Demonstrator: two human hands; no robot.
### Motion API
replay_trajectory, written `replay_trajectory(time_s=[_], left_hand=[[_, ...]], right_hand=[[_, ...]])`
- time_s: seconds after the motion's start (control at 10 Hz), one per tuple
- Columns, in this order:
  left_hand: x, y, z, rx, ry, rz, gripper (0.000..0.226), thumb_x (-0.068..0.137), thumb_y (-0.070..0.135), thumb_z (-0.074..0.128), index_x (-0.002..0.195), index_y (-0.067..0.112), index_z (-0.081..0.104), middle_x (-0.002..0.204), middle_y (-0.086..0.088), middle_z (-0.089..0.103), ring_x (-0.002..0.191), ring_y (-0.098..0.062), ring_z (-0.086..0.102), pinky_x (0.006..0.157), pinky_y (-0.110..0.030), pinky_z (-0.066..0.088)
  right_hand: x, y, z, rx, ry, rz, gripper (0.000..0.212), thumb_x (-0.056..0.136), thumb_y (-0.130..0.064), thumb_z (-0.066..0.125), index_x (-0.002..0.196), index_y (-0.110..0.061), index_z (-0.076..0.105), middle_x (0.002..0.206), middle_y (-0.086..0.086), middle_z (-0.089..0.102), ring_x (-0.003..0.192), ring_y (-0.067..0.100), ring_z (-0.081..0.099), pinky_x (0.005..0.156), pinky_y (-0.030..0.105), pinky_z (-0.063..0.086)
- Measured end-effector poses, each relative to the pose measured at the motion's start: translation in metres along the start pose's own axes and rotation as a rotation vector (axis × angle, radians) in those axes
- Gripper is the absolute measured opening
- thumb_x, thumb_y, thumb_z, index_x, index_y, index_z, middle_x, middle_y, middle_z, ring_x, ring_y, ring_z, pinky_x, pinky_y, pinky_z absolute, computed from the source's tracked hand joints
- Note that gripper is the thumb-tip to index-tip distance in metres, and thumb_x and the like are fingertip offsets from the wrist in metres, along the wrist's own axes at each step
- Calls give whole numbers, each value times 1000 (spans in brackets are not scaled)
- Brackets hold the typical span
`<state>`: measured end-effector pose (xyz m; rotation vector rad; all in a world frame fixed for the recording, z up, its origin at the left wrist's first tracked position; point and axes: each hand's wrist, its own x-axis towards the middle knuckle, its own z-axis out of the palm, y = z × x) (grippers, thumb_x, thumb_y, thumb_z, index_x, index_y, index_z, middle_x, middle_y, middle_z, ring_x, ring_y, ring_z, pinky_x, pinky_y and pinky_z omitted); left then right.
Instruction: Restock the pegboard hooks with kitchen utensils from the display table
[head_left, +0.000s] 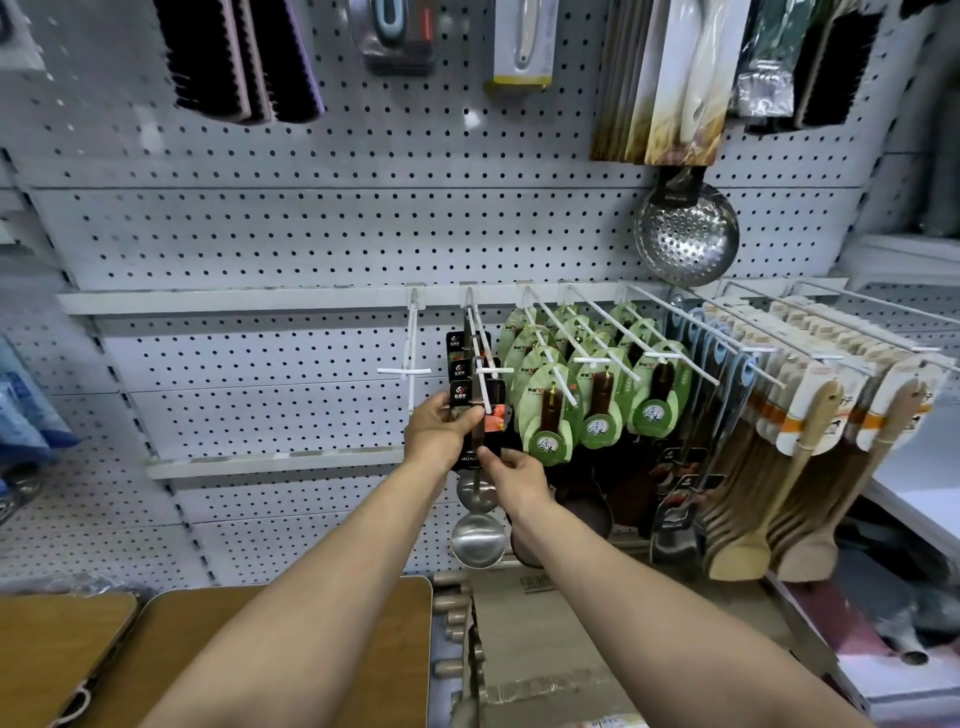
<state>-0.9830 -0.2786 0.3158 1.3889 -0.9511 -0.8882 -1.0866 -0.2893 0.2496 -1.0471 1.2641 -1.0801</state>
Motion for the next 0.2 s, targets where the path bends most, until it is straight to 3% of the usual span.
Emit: replay_trajectory(time_s=[0.1, 0.2], left_hand=[[-12, -3, -4, 2, 73, -57, 35, 83, 18, 75, 114, 17, 59, 115, -3, 68, 104, -22, 64, 91, -43, 54], [-41, 2, -9, 258, 169, -70, 46, 81, 24, 77, 122, 14, 56, 128, -7, 61, 115, -26, 58, 99, -35, 47]], right_hand=[[-11, -2, -7, -65, -17, 43, 31, 89, -39, 71, 110, -17, 65, 98, 4, 70, 98, 27, 68, 95, 47, 55], [-30, -7, -26, -239, -37, 71, 45, 90, -40, 68, 118, -5, 68, 110, 8, 70, 108, 29, 65, 100, 42, 51]])
